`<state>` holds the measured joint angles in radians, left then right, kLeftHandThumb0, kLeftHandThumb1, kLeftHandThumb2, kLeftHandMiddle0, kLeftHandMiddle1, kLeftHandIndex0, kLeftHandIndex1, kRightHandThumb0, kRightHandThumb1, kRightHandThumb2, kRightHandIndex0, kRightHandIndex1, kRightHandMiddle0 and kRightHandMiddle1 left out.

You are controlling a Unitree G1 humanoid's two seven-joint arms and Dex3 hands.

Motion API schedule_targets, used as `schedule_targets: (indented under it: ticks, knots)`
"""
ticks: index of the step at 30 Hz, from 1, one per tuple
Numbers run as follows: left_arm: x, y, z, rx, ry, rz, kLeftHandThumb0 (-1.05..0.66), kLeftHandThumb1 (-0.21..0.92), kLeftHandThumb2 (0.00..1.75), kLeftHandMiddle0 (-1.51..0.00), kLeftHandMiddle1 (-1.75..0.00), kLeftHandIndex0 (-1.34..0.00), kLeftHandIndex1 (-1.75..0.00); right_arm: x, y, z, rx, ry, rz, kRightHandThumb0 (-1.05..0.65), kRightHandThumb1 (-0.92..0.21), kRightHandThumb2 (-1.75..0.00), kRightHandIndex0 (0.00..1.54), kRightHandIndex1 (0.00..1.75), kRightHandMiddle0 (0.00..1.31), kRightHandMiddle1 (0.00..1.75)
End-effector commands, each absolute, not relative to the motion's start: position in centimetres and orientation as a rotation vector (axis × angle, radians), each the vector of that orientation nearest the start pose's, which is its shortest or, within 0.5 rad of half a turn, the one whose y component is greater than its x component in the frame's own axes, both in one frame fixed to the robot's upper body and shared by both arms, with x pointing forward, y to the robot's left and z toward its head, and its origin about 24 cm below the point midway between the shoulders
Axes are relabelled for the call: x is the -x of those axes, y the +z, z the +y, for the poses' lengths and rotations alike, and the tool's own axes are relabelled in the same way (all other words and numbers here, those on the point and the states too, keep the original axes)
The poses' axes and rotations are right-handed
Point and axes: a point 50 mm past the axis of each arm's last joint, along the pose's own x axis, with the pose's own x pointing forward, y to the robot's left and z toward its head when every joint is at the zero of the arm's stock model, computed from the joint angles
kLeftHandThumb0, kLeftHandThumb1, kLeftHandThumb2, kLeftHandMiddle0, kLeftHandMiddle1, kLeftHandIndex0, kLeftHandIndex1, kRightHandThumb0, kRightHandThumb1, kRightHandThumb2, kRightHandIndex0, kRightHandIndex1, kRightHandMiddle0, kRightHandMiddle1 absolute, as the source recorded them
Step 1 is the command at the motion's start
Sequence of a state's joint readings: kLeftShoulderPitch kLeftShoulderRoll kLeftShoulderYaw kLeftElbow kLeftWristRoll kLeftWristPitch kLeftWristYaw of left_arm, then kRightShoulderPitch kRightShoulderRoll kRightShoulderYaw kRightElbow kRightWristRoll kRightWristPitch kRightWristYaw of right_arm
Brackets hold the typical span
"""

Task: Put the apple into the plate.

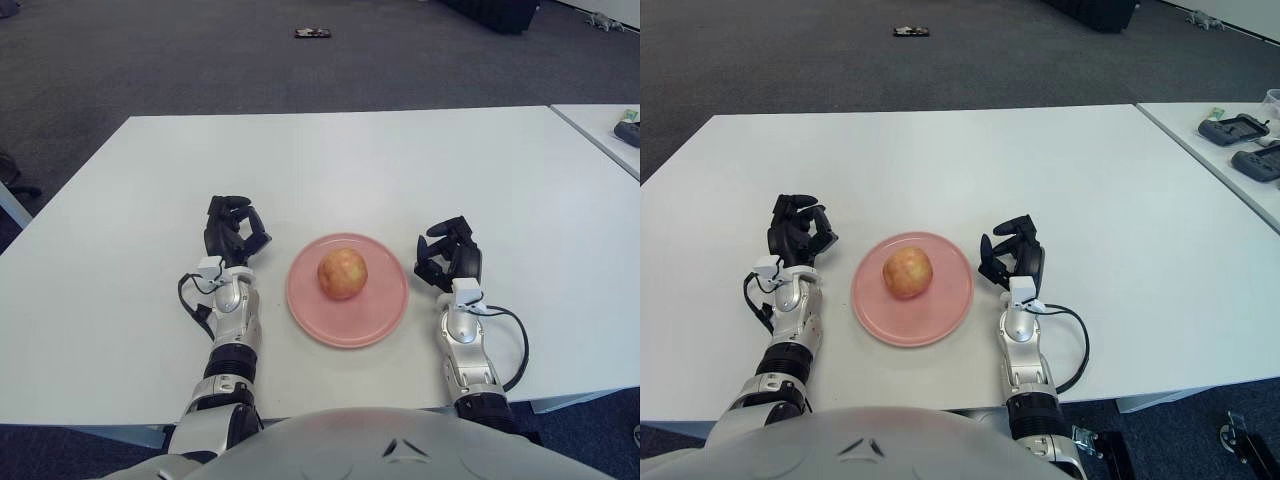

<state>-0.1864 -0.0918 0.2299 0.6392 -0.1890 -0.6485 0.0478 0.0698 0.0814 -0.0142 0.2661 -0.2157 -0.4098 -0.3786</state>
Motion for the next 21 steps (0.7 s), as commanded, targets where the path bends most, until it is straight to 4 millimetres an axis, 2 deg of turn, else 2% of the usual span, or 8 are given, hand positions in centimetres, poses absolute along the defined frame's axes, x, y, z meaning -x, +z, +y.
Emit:
schedule_targets:
  ticks: [1,10,21]
  knots:
    - [-25.0,-1.6,17.5,0.25,0.299,-0.116,-0.47,0.36,1.28,-1.04,-1.75,-0.58,-1.75,-22.9,0.9,-14.9,0.099,-0.346,-0.114,-0.41,-0.56,-1.01,0.68,1.66,0.42,1.75]
    - [-24.4,-1.8,17.0,0.143,0.21,-0.104,-0.48,0.33,1.31,-1.07,-1.75,-0.6,-1.75,-22.9,0.9,-14.9,0.1,-0.348,-0.11,-0.41,-0.57,-1.01,0.65,1.65,0.42,1.75]
    - [-23.5,-2.0,16.4,0.108,0.162,-0.103,-0.5,0.28,1.38,-1.12,-1.75,-0.65,-1.75,-22.9,0.9,-14.9,0.103,-0.335,-0.109,-0.4,-0.58,-0.99,0.64,1.66,0.41,1.75]
